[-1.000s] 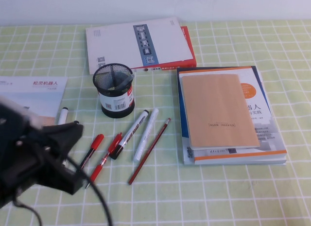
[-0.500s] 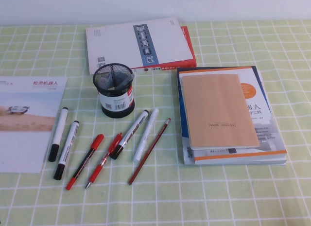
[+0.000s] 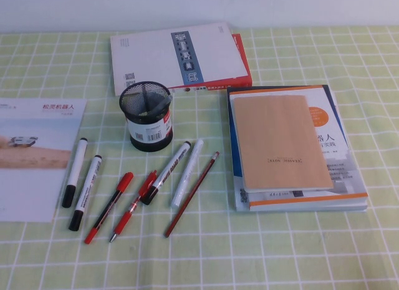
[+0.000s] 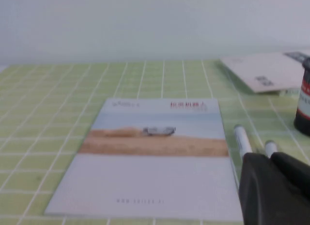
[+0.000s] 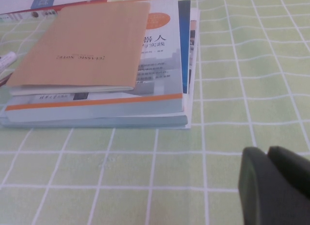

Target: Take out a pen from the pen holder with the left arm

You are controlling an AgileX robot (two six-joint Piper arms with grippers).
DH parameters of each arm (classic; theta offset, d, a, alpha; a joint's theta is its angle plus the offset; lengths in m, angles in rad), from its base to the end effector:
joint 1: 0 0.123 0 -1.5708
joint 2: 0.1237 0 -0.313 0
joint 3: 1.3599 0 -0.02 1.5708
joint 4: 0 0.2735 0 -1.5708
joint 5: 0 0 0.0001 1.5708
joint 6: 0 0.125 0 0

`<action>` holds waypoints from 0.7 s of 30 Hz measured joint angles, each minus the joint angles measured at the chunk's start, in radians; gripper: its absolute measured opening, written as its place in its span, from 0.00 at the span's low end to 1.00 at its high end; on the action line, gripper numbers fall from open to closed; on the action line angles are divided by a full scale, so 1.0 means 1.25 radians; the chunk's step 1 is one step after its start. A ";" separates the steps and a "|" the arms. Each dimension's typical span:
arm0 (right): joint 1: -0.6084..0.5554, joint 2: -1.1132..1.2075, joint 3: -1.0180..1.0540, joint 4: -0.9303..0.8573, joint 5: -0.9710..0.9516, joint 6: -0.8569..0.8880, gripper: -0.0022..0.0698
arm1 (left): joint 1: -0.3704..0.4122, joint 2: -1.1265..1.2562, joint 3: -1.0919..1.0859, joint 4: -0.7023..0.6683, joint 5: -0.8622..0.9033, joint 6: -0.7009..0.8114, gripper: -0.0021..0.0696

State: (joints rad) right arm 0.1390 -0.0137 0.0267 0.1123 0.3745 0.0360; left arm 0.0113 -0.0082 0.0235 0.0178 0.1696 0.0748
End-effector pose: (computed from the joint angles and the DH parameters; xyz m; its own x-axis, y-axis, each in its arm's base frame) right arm 0.0780 0.0161 0.1608 -0.3129 0.0976 -0.9448 -0.1347 0.9801 0.1458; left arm 0.0848 0.0013 0.1864 -0.0984 0.0911 -0.9910 -0.0052 0.9957 0.0921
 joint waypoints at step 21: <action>0.000 0.000 0.000 0.000 0.000 0.000 0.01 | 0.000 0.000 0.001 0.036 0.182 0.000 0.03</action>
State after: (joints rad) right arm 0.1390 -0.0137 0.0267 0.1123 0.3745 0.0360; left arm 0.0113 -0.0087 0.0249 0.0625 0.3975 0.0748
